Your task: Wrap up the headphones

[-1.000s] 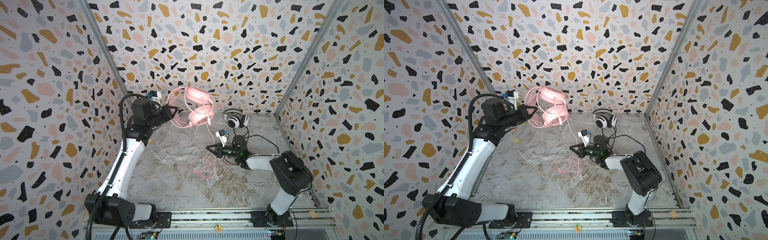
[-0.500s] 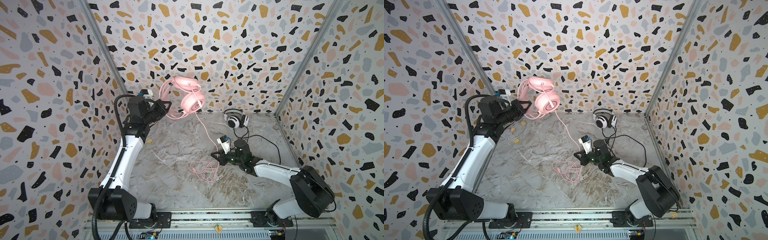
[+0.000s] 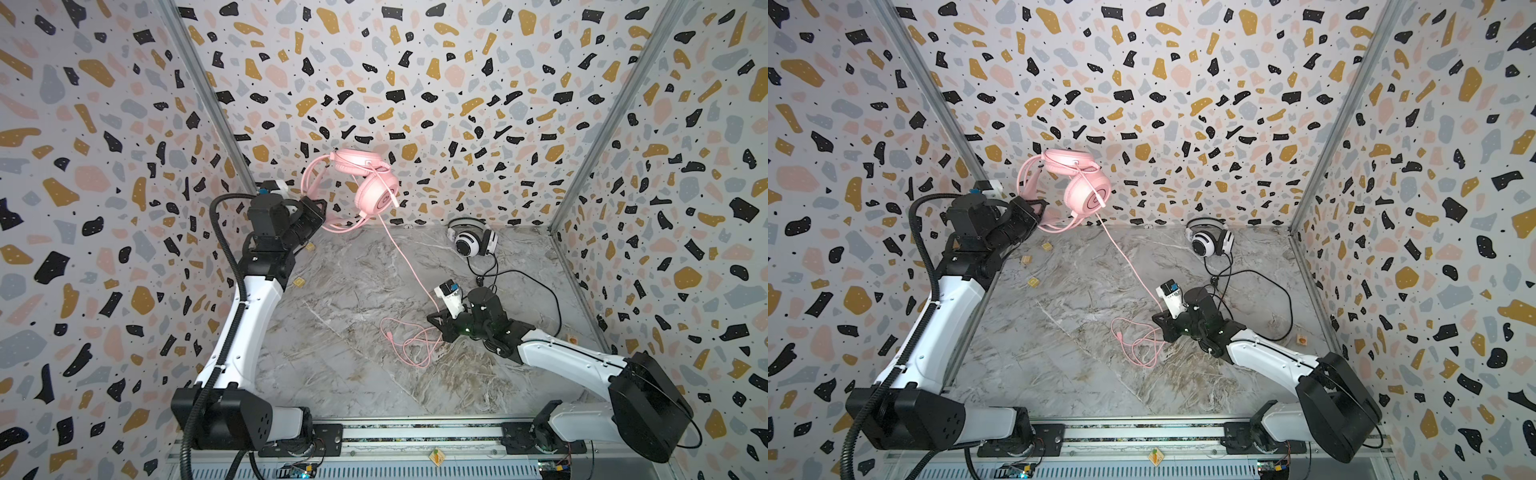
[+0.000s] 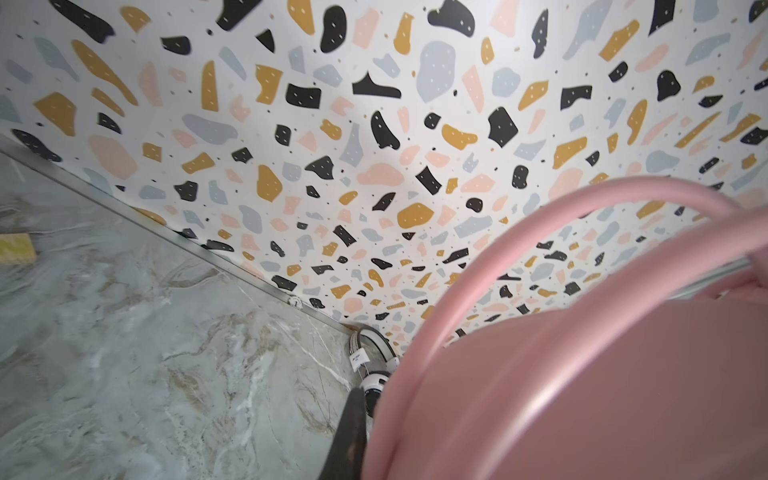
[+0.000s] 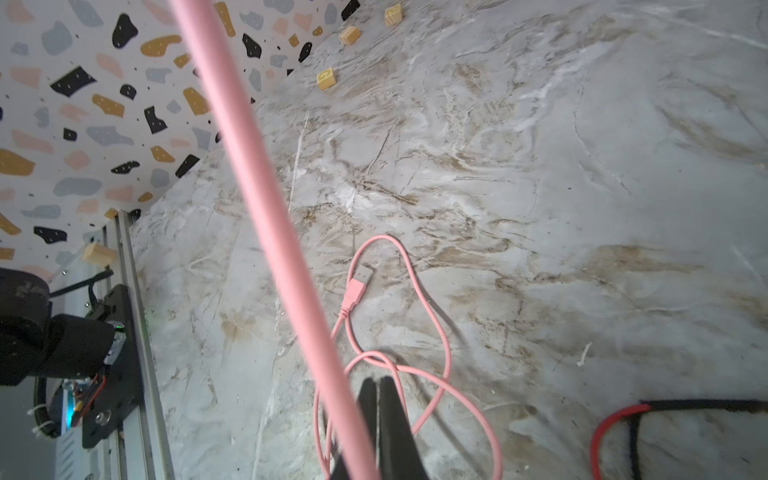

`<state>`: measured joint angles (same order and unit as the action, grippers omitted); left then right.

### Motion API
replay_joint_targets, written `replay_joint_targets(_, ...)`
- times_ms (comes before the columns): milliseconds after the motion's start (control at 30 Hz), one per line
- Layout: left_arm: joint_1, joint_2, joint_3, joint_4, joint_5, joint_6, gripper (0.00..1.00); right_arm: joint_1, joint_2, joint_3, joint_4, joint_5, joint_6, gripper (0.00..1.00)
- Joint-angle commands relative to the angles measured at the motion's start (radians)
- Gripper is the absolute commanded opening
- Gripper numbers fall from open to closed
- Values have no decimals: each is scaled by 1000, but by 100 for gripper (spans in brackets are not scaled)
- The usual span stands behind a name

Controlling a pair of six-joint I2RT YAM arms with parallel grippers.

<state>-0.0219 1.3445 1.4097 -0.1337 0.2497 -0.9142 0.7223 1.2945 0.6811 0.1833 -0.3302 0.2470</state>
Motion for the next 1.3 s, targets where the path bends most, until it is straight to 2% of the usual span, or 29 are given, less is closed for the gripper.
replay_joint_targets(0, 11, -42, -18, 143, -170, -84, 0, 64, -47, 70, -165, 124, -54, 5)
replay_joint_targets(133, 11, -61, -32, 113, -321, -41, 0, 150, -93, 147, -267, 229, -88, 5)
replay_joint_targets(333, 11, -77, -71, 85, -538, 3, 0, 260, -157, 224, -392, 321, -106, 5)
replay_joint_targets(500, -12, -45, -92, 84, -609, 21, 0, 349, -171, 290, -476, 408, -122, 5)
replay_joint_targets(800, -229, 48, -114, 56, -894, 268, 0, 378, -156, 494, -591, 511, -169, 6)
replay_joint_targets(1100, -463, 141, -129, -23, -1121, 539, 0, 356, -135, 714, -667, 523, -230, 5)
replay_joint_targets(1267, -569, 129, -139, -95, -1077, 677, 0, 244, -125, 774, -674, 487, -253, 6)
